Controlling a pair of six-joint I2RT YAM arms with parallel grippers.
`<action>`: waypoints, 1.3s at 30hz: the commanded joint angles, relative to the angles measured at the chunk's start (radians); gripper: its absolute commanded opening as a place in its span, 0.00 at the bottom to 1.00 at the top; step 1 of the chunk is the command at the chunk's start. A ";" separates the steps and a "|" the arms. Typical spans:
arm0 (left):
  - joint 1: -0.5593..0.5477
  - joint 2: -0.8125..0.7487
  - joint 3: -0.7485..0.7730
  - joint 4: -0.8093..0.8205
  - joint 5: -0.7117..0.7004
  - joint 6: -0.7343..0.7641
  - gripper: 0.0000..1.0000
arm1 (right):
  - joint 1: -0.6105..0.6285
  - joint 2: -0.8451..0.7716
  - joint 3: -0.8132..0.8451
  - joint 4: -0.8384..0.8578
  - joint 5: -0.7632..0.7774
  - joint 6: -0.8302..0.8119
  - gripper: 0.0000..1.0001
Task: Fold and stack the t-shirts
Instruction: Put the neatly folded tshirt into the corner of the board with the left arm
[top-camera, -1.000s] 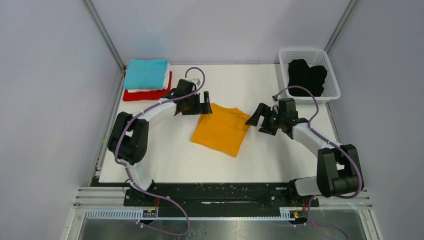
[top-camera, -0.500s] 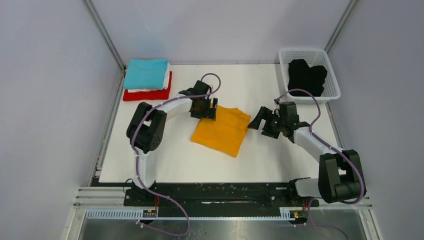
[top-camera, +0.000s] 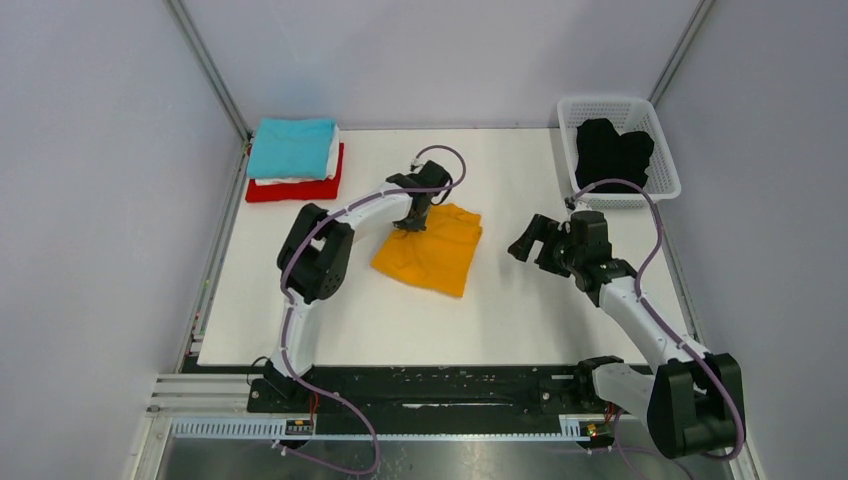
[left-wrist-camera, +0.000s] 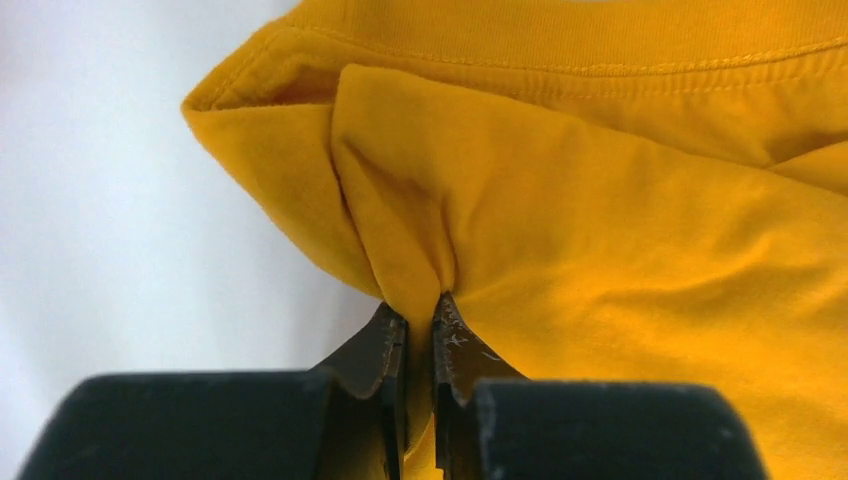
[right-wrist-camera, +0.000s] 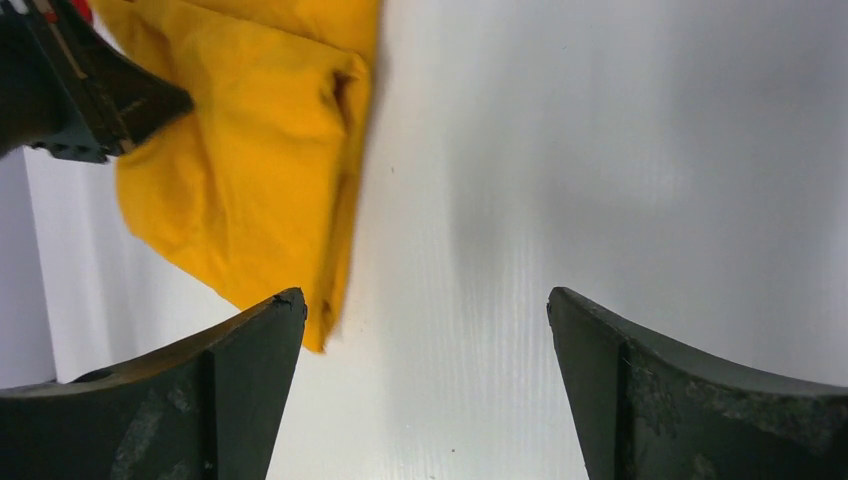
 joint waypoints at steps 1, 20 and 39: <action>0.074 -0.014 0.136 -0.075 -0.338 0.076 0.00 | -0.001 -0.077 -0.017 -0.024 0.131 -0.032 1.00; 0.301 0.004 0.399 0.286 -0.548 0.693 0.00 | -0.002 -0.086 -0.027 -0.025 0.232 -0.042 0.99; 0.383 0.080 0.694 0.319 -0.464 0.786 0.00 | 0.000 -0.022 -0.014 -0.006 0.245 -0.038 0.99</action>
